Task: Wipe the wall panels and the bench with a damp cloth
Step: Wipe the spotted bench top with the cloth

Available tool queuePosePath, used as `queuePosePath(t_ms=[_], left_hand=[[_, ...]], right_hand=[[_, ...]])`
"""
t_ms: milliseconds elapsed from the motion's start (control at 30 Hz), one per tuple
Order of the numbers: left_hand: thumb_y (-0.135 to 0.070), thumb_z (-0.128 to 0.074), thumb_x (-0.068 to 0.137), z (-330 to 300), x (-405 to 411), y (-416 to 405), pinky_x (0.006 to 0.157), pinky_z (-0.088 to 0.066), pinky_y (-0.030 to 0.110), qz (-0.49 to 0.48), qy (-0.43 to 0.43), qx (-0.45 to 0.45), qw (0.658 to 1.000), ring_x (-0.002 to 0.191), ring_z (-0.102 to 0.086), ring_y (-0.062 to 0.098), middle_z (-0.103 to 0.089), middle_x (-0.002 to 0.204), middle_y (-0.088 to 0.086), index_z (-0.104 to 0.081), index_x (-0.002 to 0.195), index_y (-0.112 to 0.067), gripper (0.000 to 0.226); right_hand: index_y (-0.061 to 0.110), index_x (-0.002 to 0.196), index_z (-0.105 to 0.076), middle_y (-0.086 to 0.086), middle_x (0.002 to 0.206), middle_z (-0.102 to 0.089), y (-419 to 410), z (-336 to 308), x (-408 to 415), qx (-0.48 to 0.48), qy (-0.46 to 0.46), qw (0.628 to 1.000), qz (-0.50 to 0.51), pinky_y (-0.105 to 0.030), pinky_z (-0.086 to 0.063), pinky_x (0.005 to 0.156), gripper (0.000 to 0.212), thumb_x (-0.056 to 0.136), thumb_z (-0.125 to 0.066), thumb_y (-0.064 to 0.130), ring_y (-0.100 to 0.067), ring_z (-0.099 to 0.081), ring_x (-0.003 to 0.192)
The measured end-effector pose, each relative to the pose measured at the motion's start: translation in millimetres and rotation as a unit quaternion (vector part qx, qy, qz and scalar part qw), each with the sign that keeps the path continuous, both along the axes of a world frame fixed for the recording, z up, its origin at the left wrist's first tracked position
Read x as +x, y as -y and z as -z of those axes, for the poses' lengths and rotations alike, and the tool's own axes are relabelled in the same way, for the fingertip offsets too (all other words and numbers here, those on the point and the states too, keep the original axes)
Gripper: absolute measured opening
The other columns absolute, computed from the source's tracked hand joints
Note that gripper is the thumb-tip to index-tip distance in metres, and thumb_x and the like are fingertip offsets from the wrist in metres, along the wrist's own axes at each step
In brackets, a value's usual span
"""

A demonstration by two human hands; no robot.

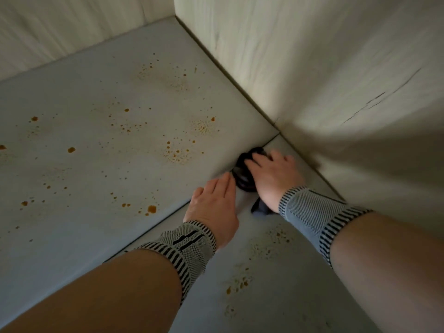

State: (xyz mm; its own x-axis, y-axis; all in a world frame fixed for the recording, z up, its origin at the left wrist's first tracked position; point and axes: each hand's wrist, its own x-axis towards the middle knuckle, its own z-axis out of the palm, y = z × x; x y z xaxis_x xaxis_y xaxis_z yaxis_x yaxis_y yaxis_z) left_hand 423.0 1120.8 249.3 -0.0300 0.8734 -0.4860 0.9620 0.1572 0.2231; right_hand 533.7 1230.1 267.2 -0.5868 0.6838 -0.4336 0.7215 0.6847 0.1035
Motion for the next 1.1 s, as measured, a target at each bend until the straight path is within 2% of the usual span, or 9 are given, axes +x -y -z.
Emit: queuePosePath(t_ms=[167, 267, 367, 500, 600, 833, 967, 1033, 1100], left_hand=[[-0.023, -0.047, 0.098, 7, 23, -34, 0.122, -0.004, 0.041, 0.015, 0.045, -0.035, 0.998, 0.151, 0.012, 0.022, 0.018, 0.164, 0.002, 0.007, 0.158, -0.021, 0.080], [-0.024, -0.049, 0.097, 14, 30, -34, 0.122, -0.002, 0.044, 0.005, 0.041, -0.047, 0.998, 0.151, 0.014, 0.024, 0.019, 0.164, 0.003, 0.006, 0.158, -0.021, 0.082], [-0.024, -0.050, 0.098, 15, 31, -36, 0.121, -0.002, 0.045, 0.002, 0.031, -0.055, 0.998, 0.151, 0.014, 0.024, 0.019, 0.164, 0.004, 0.006, 0.158, -0.020, 0.082], [-0.026, -0.049, 0.098, 12, 32, -38, 0.121, -0.003, 0.045, 0.006, 0.022, -0.066, 0.998, 0.151, 0.013, 0.024, 0.020, 0.164, 0.003, 0.006, 0.158, -0.021, 0.082], [-0.023, -0.049, 0.098, 14, 35, -39, 0.121, -0.003, 0.048, 0.003, 0.007, -0.075, 0.997, 0.151, 0.014, 0.026, 0.020, 0.163, 0.004, 0.007, 0.157, -0.020, 0.082], [-0.028, -0.049, 0.098, 13, 36, -43, 0.122, -0.005, 0.048, 0.016, -0.006, -0.094, 0.995, 0.151, 0.013, 0.025, 0.020, 0.164, 0.004, 0.008, 0.157, -0.019, 0.082], [-0.029, -0.049, 0.098, 13, 36, -42, 0.122, -0.006, 0.047, 0.021, -0.007, -0.090, 0.996, 0.151, 0.012, 0.024, 0.020, 0.164, 0.003, 0.009, 0.157, -0.021, 0.083], [-0.031, -0.048, 0.098, 13, 35, -41, 0.122, -0.007, 0.047, 0.023, -0.016, -0.086, 0.996, 0.151, 0.012, 0.024, 0.019, 0.164, 0.003, 0.009, 0.157, -0.020, 0.083], [-0.036, -0.047, 0.099, 14, 37, -41, 0.122, -0.009, 0.048, 0.026, -0.017, -0.081, 0.996, 0.152, 0.010, 0.024, 0.018, 0.164, 0.003, 0.008, 0.157, -0.020, 0.082]], right_hand=[[0.020, 0.148, -0.028, -0.001, 0.150, -0.034, -42, 4, 13, 0.062, 0.069, 0.992, 0.087, -0.045, -0.027, 0.107, 0.066, 0.092, -0.058, 0.038, -0.031, -0.023, 0.136], [0.014, 0.150, -0.023, -0.008, 0.150, -0.033, -38, 12, 12, 0.052, 0.028, 0.990, 0.128, -0.042, -0.031, 0.106, 0.062, 0.096, -0.051, 0.031, -0.031, -0.031, 0.133], [0.011, 0.152, -0.015, -0.011, 0.154, -0.026, -30, 15, 20, 0.028, -0.008, 0.989, 0.145, -0.040, -0.030, 0.108, 0.077, 0.092, -0.060, 0.028, -0.031, -0.032, 0.134], [0.013, 0.152, -0.018, -0.007, 0.154, -0.029, -16, 13, 64, 0.037, -0.017, 0.987, 0.157, -0.039, -0.032, 0.109, 0.061, 0.098, -0.044, 0.018, -0.027, -0.036, 0.132], [0.016, 0.153, -0.020, -0.004, 0.155, -0.027, -11, 12, 68, 0.001, -0.048, 0.980, 0.194, -0.037, -0.030, 0.112, 0.065, 0.096, -0.051, 0.018, -0.026, -0.033, 0.135], [0.024, 0.154, -0.017, 0.005, 0.163, -0.008, -46, 23, 41, -0.087, -0.143, 0.969, 0.181, -0.042, -0.025, 0.118, 0.072, 0.094, -0.053, 0.007, -0.023, -0.020, 0.145], [0.025, 0.154, -0.021, 0.006, 0.162, -0.011, -8, 20, 105, -0.065, -0.165, 0.962, 0.206, -0.037, -0.022, 0.119, 0.065, 0.097, -0.049, 0.011, -0.020, -0.020, 0.145], [0.023, 0.154, -0.023, 0.004, 0.162, -0.012, 6, 20, 106, -0.056, -0.179, 0.949, 0.254, -0.035, -0.018, 0.120, 0.064, 0.097, -0.048, 0.008, -0.021, -0.018, 0.146], [0.020, 0.152, -0.029, 0.000, 0.162, -0.016, 19, 16, 88, -0.061, -0.203, 0.949, 0.232, -0.034, -0.015, 0.120, 0.063, 0.094, -0.048, 0.004, -0.025, -0.018, 0.146]])
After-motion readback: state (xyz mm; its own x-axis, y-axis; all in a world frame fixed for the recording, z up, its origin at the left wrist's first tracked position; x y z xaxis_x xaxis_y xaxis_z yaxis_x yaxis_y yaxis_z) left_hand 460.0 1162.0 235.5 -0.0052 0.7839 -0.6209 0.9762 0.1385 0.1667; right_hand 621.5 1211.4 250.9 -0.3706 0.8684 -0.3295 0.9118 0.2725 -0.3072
